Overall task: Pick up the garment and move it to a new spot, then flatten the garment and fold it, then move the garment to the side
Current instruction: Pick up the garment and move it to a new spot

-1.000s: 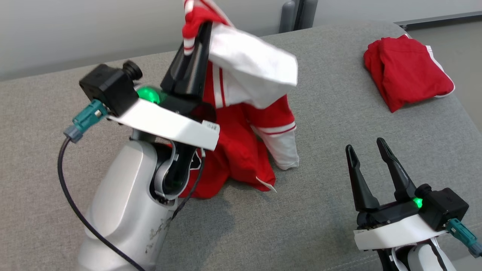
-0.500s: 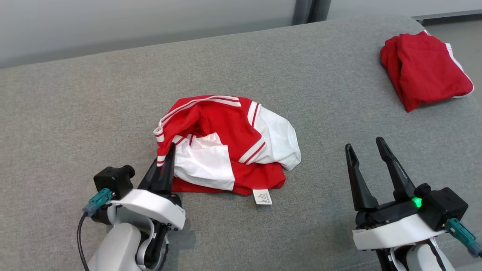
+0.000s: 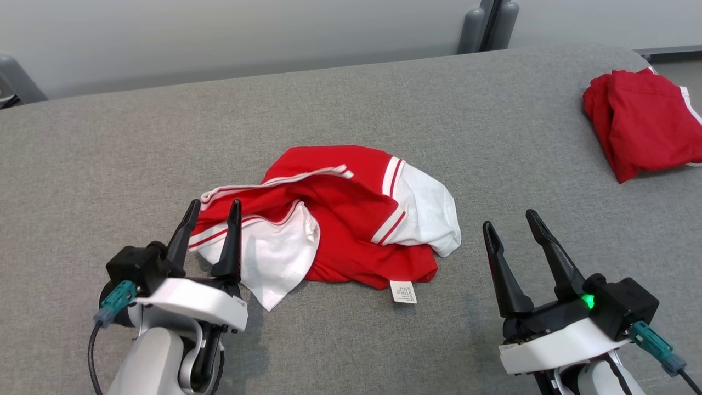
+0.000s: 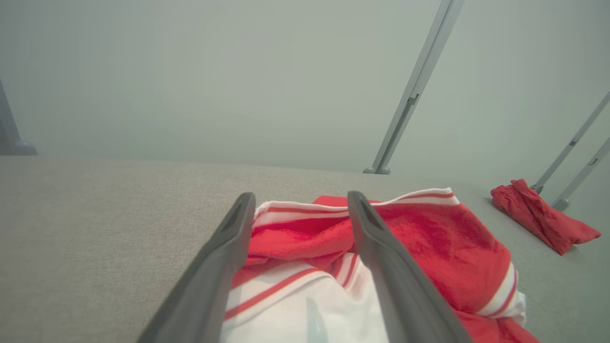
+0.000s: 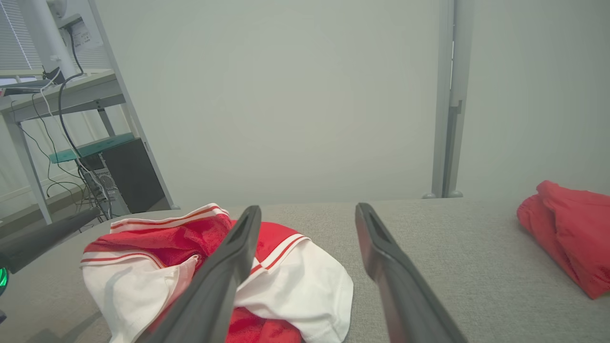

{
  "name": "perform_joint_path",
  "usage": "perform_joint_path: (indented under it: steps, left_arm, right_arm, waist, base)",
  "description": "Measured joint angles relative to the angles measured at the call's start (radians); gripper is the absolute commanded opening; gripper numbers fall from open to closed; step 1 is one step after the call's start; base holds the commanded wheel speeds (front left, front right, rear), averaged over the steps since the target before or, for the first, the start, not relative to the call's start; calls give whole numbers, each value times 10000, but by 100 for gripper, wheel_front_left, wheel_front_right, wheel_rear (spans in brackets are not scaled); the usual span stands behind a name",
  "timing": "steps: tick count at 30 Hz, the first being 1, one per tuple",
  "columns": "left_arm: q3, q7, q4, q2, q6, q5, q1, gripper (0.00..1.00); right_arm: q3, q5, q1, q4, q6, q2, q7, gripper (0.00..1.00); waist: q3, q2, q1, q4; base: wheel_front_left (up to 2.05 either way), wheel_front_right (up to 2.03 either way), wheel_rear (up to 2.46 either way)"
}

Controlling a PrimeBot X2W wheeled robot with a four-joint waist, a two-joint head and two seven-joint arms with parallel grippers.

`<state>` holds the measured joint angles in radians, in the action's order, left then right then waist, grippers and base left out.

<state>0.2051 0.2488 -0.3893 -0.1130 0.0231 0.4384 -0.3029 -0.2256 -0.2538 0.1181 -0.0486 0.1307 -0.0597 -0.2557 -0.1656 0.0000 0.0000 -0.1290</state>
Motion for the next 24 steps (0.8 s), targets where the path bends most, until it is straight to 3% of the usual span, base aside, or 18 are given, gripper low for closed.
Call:
perform_joint_path:
  steps: [9,16,17,24]
  left_arm:
    - [-1310,71,2113,464,184,-142,1839,100]
    - [-2297,73,4123,662,-278,-1066,3443,100]
    - [-2251,71,4610,669,-531,-1172,4120,100]
    - [-2144,71,4949,662,-807,-1921,5068,100]
  right_arm:
    - [-171,-115,-131,-56,0,4,0,100]
    - [-6,-192,-601,-217,0,15,0,100]
    - [119,-144,-807,-244,0,17,0,100]
    - [307,40,-1199,-259,0,19,0,100]
  waist:
    - [439,0,0,314]
    - [968,0,0,680]
    - [1322,0,0,777]
    - [1794,0,0,825]
  base:
    - [0,0,0]
    - [0,0,0]
    - [0,0,0]
    - [0,0,0]
